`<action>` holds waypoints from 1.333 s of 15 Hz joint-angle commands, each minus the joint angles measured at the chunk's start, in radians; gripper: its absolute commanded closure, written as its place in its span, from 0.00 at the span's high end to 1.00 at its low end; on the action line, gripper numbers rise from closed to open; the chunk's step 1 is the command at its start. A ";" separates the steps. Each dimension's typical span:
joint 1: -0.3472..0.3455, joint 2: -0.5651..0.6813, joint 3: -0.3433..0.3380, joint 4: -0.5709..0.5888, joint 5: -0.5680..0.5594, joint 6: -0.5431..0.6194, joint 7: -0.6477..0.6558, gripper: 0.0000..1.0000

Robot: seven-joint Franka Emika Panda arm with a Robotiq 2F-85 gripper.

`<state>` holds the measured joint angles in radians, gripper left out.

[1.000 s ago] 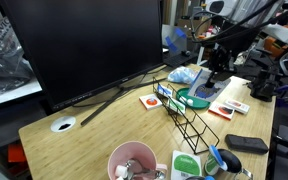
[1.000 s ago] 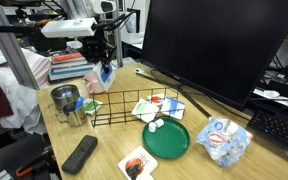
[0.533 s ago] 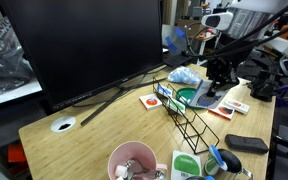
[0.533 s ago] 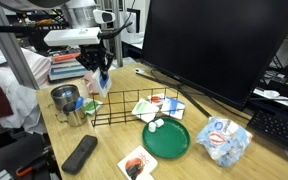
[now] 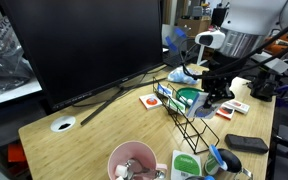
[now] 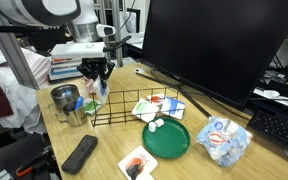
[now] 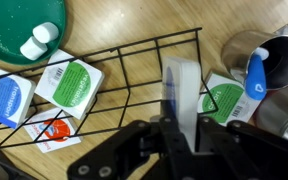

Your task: Put the book on the black rack

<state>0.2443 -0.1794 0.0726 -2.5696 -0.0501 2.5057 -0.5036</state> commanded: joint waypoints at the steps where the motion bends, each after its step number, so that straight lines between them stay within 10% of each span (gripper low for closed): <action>1: 0.001 0.030 0.004 -0.009 0.038 0.047 -0.071 0.04; 20: -0.003 -0.031 0.006 -0.077 0.070 0.070 -0.183 0.04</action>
<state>0.2451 -0.1686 0.0741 -2.6138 0.0098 2.5612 -0.6603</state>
